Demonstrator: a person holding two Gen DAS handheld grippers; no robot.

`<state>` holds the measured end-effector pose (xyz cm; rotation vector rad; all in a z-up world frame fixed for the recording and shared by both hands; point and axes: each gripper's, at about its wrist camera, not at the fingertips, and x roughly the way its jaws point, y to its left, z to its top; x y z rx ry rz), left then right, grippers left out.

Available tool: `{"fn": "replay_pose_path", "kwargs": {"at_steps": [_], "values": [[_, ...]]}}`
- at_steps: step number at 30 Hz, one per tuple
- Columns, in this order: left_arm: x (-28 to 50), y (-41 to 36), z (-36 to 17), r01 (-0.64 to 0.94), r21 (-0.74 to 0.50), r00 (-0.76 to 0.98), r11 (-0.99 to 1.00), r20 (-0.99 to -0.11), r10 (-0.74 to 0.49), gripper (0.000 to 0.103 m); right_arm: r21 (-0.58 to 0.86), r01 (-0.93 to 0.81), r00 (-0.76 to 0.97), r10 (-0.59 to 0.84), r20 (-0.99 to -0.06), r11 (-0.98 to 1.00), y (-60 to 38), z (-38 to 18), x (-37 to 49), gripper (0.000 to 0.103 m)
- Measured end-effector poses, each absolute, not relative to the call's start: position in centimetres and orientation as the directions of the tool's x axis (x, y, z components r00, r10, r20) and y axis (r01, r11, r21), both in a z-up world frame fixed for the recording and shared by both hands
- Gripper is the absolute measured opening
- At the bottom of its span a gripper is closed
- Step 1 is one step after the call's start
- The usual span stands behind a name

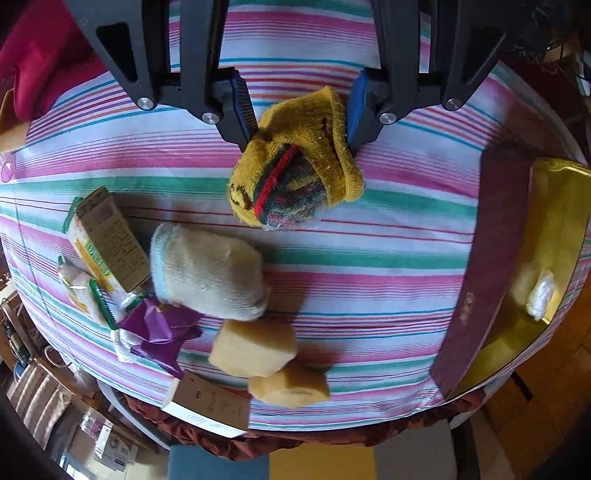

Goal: Organize objects
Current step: 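Lower the bundle into the gold tray and open the left gripper while the right holds the hat, then carry the yellow knitted hat into the gold tray and open the right gripper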

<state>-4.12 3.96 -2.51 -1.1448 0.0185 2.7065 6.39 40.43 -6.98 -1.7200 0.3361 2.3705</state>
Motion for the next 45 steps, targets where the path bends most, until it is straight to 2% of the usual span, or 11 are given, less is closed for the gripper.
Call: {"fn": "replay_pose_path", "kwargs": {"at_steps": [7,13,16,26,31,33,37,41,45], "values": [[-3.1,2.4,-2.1,-0.162,-0.082,-0.694,-0.983,-0.699,0.173,0.074,0.149,-0.167,-0.46,-0.057,-0.886,-0.975,36.1,-2.6,5.4,0.042],[-2.8,1.2,-1.5,-0.142,-0.102,-0.708,-0.985,-0.685,0.173,0.076,0.163,0.019,-0.531,-0.148,-0.834,-0.986,29.1,0.7,0.6,0.042],[-2.5,-0.1,-1.2,-0.113,-0.114,-0.723,-0.987,-0.672,0.16,0.082,0.166,0.116,-0.514,-0.202,-0.834,-0.979,24.9,0.3,-1.7,0.042],[-2.1,-5.1,-1.9,0.014,-0.142,-0.72,-0.99,-0.689,0.088,0.083,0.203,0.254,-0.399,-0.293,-0.869,-0.946,14.8,-4.3,-7.1,0.046],[-2.2,-6.2,-2.4,0.046,-0.152,-0.717,-0.987,-0.693,0.073,0.085,0.235,0.295,-0.371,-0.338,-0.865,-0.926,11.9,-5.8,-8.2,0.058],[-2.2,-6.3,-2.5,0.049,-0.151,-0.72,-0.987,-0.69,0.07,0.088,0.269,0.316,-0.365,-0.379,-0.85,-0.91,11.3,-5.8,-8.2,0.085],[-2.4,-6.2,-2.6,0.045,-0.163,-0.717,-0.986,-0.692,0.082,0.088,0.285,0.341,-0.38,-0.409,-0.83,-0.896,11.4,-5.2,-7.3,0.088],[-2.2,-5.9,-2.4,0.035,-0.163,-0.722,-0.986,-0.686,0.088,0.089,0.241,0.332,-0.447,-0.377,-0.811,-0.912,12.5,-3.8,-6.2,0.089],[-1.9,-5.1,-1.9,0.015,-0.158,-0.735,-0.987,-0.672,0.096,0.092,0.207,0.262,-0.535,-0.32,-0.782,-0.943,14.7,-2.3,-5.3,0.098]]}}
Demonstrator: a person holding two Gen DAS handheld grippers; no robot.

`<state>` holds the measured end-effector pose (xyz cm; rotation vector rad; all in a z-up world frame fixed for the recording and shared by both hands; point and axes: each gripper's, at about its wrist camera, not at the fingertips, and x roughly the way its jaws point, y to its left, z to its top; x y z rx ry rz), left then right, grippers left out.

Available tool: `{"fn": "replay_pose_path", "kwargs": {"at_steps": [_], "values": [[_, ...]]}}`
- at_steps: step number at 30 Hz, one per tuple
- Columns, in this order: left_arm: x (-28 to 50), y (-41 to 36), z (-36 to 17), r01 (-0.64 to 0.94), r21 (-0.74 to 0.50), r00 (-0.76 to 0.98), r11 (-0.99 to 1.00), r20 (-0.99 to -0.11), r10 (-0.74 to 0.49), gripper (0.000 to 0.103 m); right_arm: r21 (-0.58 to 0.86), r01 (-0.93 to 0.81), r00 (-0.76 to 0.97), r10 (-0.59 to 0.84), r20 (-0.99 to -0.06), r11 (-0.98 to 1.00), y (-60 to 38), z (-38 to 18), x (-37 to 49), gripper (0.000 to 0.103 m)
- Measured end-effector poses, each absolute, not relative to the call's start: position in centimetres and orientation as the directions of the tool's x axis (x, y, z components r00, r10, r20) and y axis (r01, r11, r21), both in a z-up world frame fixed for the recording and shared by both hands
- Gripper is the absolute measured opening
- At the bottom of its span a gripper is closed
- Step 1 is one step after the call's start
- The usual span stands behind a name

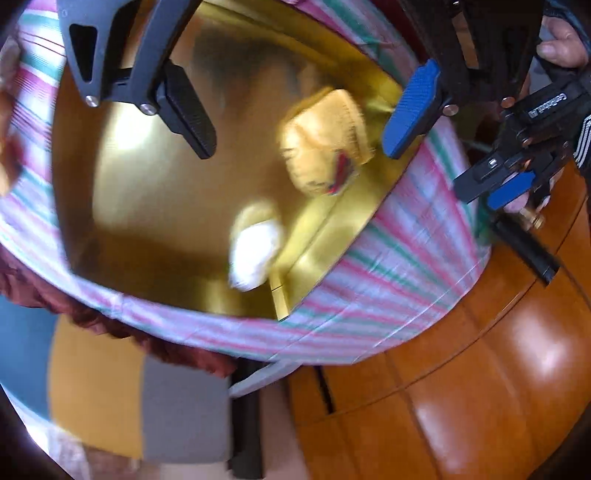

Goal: Organize objects
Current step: 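Carry the yellow knitted hat into the gold tray and open the right gripper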

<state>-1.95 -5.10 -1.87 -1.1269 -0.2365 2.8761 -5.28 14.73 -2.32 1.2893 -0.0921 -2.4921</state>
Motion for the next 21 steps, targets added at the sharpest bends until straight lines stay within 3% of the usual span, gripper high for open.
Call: {"fn": "replay_pose_path", "kwargs": {"at_steps": [11,21], "values": [[-2.3,-1.6,-1.0,-0.081,-0.163,-0.715,-0.983,-0.678,0.171,0.093,0.149,0.02,-0.641,-0.127,-0.757,-0.989,25.8,0.3,-2.7,0.099],[-2.4,5.7,1.0,-0.271,-0.113,-0.696,-0.956,-0.663,0.276,0.095,0.074,-0.317,-0.628,0.151,-0.763,-0.945,41.3,1.2,0.7,0.099]]}}
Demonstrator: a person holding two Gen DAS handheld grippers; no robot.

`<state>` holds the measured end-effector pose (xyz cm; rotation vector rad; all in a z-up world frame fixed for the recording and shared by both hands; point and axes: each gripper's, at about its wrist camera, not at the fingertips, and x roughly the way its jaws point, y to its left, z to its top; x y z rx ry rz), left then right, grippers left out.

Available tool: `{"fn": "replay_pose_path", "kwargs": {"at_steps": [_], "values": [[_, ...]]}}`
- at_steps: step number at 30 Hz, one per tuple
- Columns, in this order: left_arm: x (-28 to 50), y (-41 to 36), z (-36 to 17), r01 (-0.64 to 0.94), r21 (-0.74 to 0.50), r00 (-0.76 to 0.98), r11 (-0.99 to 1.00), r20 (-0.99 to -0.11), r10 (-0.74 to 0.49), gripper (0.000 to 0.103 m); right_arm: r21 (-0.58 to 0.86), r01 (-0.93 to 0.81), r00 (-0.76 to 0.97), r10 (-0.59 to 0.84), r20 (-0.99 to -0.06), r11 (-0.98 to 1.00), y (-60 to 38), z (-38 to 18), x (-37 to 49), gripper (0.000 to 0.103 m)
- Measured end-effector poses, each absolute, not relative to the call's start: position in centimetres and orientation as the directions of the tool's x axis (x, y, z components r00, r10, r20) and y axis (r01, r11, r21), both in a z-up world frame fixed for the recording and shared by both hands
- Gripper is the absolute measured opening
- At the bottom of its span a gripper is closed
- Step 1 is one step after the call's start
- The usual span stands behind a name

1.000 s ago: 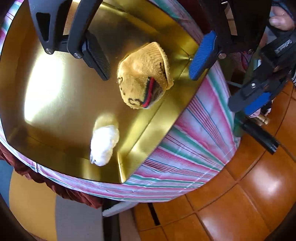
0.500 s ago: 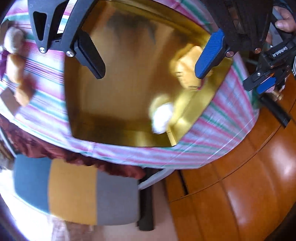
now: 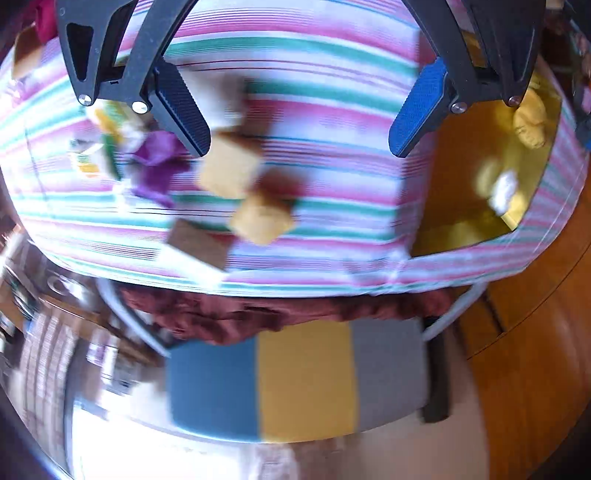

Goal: Organize objects
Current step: 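Carry the yellow knitted hat into the gold tray and open the right gripper, then move both grippers back over the remaining items on the table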

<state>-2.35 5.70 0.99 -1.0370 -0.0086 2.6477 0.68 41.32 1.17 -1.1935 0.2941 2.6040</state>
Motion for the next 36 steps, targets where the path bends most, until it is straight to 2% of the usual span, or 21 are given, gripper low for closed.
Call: {"fn": "replay_pose_path", "kwargs": {"at_steps": [7,11,22,31,36], "values": [[-2.0,12.2,2.5,-0.441,-0.074,-0.658,-0.895,-0.651,0.378,0.095,0.126,-0.608,-0.575,0.326,-0.751,-0.784,51.8,0.2,4.6,0.099],[-1.6,16.4,3.1,-0.532,-0.041,-0.626,-0.845,-0.653,0.426,0.096,0.236,-0.701,-0.563,0.32,-0.762,-0.673,54.9,-1.0,6.6,0.099],[-2.1,27.9,2.8,-0.687,-0.069,-0.474,-0.723,-0.712,0.518,0.097,0.306,-0.727,-0.575,0.302,-0.76,-0.614,56.0,-1.0,8.0,0.099],[-4.2,36.9,-0.6,-0.744,-0.057,-0.375,-0.666,-0.789,0.487,0.089,0.368,-0.725,-0.601,0.274,-0.751,-0.583,57.1,-1.3,8.5,0.099],[-4.9,40.8,-2.8,-0.771,-0.053,-0.33,-0.635,-0.819,0.469,0.088,0.408,-0.729,-0.615,0.265,-0.743,-0.549,57.9,-1.5,9.2,0.099]]}}
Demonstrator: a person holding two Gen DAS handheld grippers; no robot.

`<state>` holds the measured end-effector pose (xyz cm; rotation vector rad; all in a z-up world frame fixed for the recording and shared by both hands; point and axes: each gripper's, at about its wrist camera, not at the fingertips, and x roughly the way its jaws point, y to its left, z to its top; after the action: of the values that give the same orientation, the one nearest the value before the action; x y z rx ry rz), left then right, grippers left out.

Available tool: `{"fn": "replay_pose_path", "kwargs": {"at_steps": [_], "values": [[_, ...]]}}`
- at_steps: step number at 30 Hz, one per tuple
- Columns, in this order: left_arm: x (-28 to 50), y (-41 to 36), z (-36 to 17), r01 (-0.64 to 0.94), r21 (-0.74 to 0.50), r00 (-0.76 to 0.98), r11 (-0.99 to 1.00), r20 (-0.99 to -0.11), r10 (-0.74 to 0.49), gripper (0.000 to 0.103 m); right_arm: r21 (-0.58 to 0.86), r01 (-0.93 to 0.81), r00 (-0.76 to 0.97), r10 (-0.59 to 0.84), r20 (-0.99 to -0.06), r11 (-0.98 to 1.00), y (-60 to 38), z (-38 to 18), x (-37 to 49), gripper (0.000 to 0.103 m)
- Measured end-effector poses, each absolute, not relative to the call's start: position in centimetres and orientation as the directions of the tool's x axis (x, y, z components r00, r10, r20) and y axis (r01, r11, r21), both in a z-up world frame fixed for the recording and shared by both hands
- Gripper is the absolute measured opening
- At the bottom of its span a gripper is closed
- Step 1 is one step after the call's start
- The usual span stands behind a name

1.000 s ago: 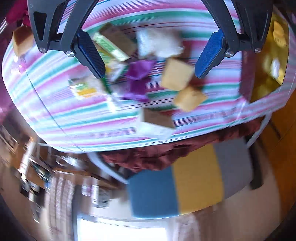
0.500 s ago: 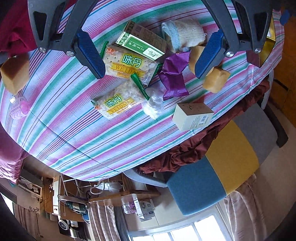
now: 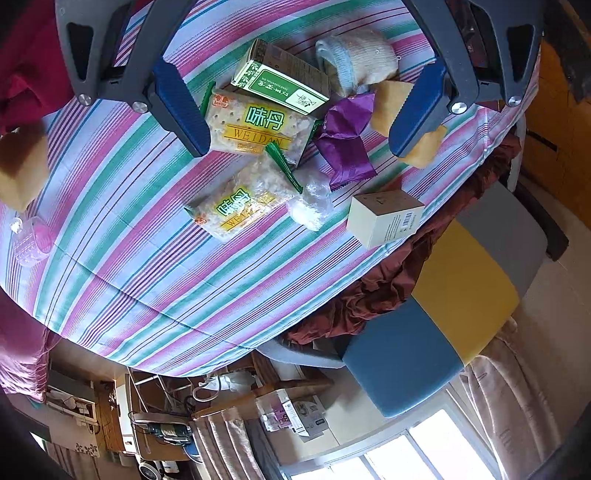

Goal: Organize objects
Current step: 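Move both grippers back over the remaining items on the table, then grasp the yellow sponge with the left gripper and lift it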

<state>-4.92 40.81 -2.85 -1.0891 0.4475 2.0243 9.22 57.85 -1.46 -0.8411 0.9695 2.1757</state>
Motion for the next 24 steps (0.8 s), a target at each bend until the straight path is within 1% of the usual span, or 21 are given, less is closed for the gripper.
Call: {"fn": "replay_pose_path", "kwargs": {"at_steps": [5,10,12,13,14,15,16,20,24], "values": [[-5.8,43.9,-4.8,-0.785,-0.027,-0.312,-0.619,-0.846,0.433,0.088,0.45,-0.732,-0.626,0.245,-0.74,-0.512,58.6,-1.9,9.7,0.099],[-7.3,46.0,-6.6,-0.771,-0.06,-0.272,-0.634,-0.869,0.413,0.088,0.46,-0.728,-0.63,0.233,-0.74,-0.507,58.8,-2.1,9.6,0.099],[-8.1,46.5,-7.4,-0.759,-0.078,-0.255,-0.646,-0.878,0.405,0.083,0.46,-0.727,-0.63,0.228,-0.742,-0.51,58.8,-2.2,9.5,0.099],[-8.4,46.5,-7.8,-0.756,-0.11,-0.225,-0.645,-0.882,0.414,0.076,0.462,-0.724,-0.632,0.225,-0.741,-0.512,58.8,-2.2,9.4,0.099],[-8.6,46.6,-8.3,-0.748,-0.154,-0.186,-0.645,-0.885,0.428,0.066,0.463,-0.722,-0.634,0.222,-0.741,-0.515,58.8,-2.2,9.4,0.099],[-8.7,46.4,-8.6,-0.737,-0.199,-0.151,-0.645,-0.883,0.445,0.061,0.461,-0.721,-0.633,0.221,-0.742,-0.517,58.8,-2.2,9.3,0.099],[-8.5,46.0,-8.6,-0.731,-0.21,-0.155,-0.649,-0.876,0.458,0.058,0.458,-0.721,-0.631,0.22,-0.744,-0.519,58.8,-2.3,9.2,0.099],[-7.5,44.8,-8.3,-0.726,-0.193,-0.198,-0.66,-0.861,0.469,0.054,0.457,-0.717,-0.63,0.209,-0.748,-0.527,58.7,-2.4,9.0,0.099],[-6.6,42.4,-8.0,-0.695,-0.217,-0.207,-0.685,-0.853,0.479,0.053,0.449,-0.709,-0.628,0.198,-0.752,-0.543,58.5,-2.5,8.6,0.098]]}}
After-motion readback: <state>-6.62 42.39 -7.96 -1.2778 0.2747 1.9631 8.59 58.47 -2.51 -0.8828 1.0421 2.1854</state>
